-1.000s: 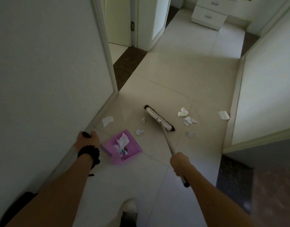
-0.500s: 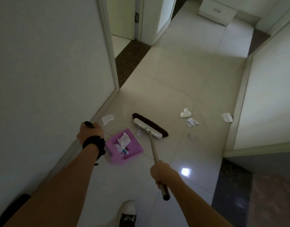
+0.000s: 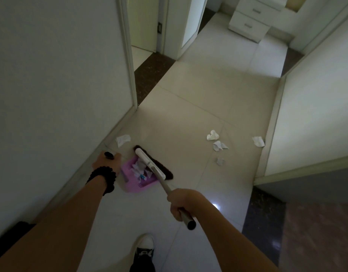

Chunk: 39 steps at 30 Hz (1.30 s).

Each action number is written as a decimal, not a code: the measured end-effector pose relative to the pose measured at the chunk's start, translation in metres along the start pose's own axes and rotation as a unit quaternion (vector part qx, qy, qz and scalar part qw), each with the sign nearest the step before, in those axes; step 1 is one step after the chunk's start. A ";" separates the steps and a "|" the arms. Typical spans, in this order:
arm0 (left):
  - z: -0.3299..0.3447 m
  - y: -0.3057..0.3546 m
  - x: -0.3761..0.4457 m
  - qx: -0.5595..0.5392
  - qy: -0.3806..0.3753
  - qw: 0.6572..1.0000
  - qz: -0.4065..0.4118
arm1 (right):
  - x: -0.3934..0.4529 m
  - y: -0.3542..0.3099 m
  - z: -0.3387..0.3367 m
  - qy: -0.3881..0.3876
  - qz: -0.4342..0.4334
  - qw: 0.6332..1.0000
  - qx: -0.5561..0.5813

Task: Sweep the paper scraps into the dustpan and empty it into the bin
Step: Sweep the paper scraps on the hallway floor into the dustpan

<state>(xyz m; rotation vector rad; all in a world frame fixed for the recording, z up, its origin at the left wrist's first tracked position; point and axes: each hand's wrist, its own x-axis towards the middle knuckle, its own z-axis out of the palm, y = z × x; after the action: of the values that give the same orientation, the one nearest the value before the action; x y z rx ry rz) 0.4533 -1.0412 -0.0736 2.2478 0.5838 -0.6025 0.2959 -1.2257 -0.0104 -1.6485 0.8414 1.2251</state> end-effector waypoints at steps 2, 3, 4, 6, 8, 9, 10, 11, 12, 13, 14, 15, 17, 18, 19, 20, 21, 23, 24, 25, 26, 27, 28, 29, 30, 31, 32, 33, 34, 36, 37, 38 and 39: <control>-0.003 -0.011 -0.010 0.007 -0.004 1.000 0.012 | -0.009 0.006 0.005 0.002 0.006 0.999 0.042; -0.004 -0.015 -0.015 0.008 0.002 1.000 0.020 | -0.013 0.009 0.004 -0.005 0.010 0.998 0.060; -0.006 -0.022 -0.019 0.007 0.014 1.000 0.021 | -0.020 0.013 0.001 -0.012 0.010 0.997 0.071; -0.011 -0.035 -0.029 -0.009 0.039 0.999 0.020 | -0.034 0.021 -0.011 -0.030 0.029 0.989 0.145; -0.019 -0.048 -0.040 -0.041 0.059 0.997 0.007 | -0.051 0.029 -0.030 -0.060 0.066 0.963 0.254; -0.024 -0.054 -0.042 -0.036 0.069 0.997 -0.002 | -0.059 0.033 -0.040 -0.069 0.080 0.956 0.274; -0.029 -0.062 -0.045 -0.023 0.082 0.996 -0.014 | -0.069 0.035 -0.048 -0.072 0.093 0.953 0.279; -0.034 -0.068 -0.046 -0.016 0.095 0.995 -0.021 | -0.077 0.036 -0.055 -0.075 0.103 0.951 0.281; -0.040 -0.075 -0.048 -0.025 0.105 0.994 -0.029 | -0.086 0.037 -0.061 -0.072 0.109 0.953 0.274; -0.045 -0.081 -0.049 -0.035 0.114 0.992 -0.035 | -0.094 0.036 -0.066 -0.065 0.114 0.955 0.265; -0.050 -0.086 -0.049 -0.045 0.117 0.991 -0.046 | -0.100 0.034 -0.071 -0.058 0.115 0.958 0.255; -0.055 -0.090 -0.049 -0.051 0.120 0.990 -0.056 | -0.105 0.031 -0.075 -0.052 0.115 0.960 0.248; -0.069 -0.098 -0.048 -0.077 0.131 0.985 -0.085 | -0.110 0.020 -0.077 -0.039 0.113 0.963 0.243; -0.075 -0.102 -0.046 -0.094 0.133 0.982 -0.096 | -0.111 0.014 -0.077 -0.028 0.109 0.963 0.243; -0.083 -0.105 -0.045 -0.102 0.132 0.980 -0.109 | -0.110 0.006 -0.075 -0.015 0.098 0.967 0.234; -0.090 -0.108 -0.046 -0.106 0.130 0.979 -0.117 | -0.107 0.000 -0.073 0.003 0.081 0.972 0.220; -0.097 -0.111 -0.046 -0.111 0.131 0.977 -0.124 | -0.102 -0.008 -0.069 0.019 0.064 0.976 0.205; -0.106 -0.118 -0.042 -0.143 0.132 0.971 -0.136 | -0.087 -0.021 -0.064 0.037 0.033 0.980 0.191; -0.108 -0.121 -0.038 -0.158 0.140 0.967 -0.141 | -0.079 -0.028 -0.062 0.049 0.021 0.980 0.190; -0.111 -0.122 -0.035 -0.165 0.147 0.965 -0.144 | -0.071 -0.034 -0.060 0.063 0.010 0.981 0.182; -0.116 -0.122 -0.031 -0.164 0.153 0.963 -0.148 | -0.060 -0.046 -0.056 0.079 0.001 0.986 0.145; -0.120 -0.119 -0.030 -0.153 0.153 0.965 -0.148 | -0.051 -0.055 -0.053 0.106 -0.009 0.991 0.081; -0.126 -0.117 -0.026 -0.134 0.153 0.968 -0.147 | -0.042 -0.068 -0.049 0.128 -0.016 0.992 0.015; -0.129 -0.113 -0.022 -0.117 0.158 0.970 -0.144 | -0.036 -0.077 -0.045 0.148 -0.025 0.988 -0.030; -0.131 -0.110 -0.018 -0.108 0.160 0.972 -0.134 | -0.029 -0.086 -0.042 0.159 -0.031 0.985 -0.059; -0.133 -0.107 -0.015 -0.100 0.159 0.974 -0.126 | -0.022 -0.095 -0.039 0.165 -0.035 0.982 -0.084; -0.135 -0.106 -0.009 -0.095 0.156 0.975 -0.124 | -0.015 -0.105 -0.035 0.169 -0.039 0.978 -0.114; -0.137 -0.104 -0.004 -0.089 0.155 0.977 -0.119 | -0.010 -0.114 -0.032 0.173 -0.041 0.974 -0.143; -0.138 -0.104 0.000 -0.073 0.158 0.977 -0.121 | -0.004 -0.121 -0.029 0.176 -0.043 0.969 -0.170; -0.140 -0.105 0.013 -0.056 0.170 0.976 -0.124 | 0.011 -0.139 -0.025 0.179 -0.051 0.958 -0.216; -0.141 -0.104 0.015 -0.048 0.173 0.976 -0.123 | 0.014 -0.144 -0.021 0.178 -0.054 0.955 -0.232; -0.142 -0.102 0.022 -0.037 0.179 0.976 -0.122 | 0.023 -0.151 -0.018 0.173 -0.055 0.953 -0.244; -0.143 -0.100 0.027 -0.027 0.186 0.975 -0.118 | 0.029 -0.156 -0.015 0.169 -0.052 0.950 -0.256</control>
<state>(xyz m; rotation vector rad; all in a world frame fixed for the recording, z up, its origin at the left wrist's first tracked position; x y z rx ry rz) 0.4533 -0.8664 -0.0524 2.2696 1.0534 -0.2701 0.4487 -1.1814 0.0037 -2.3425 0.6529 1.1642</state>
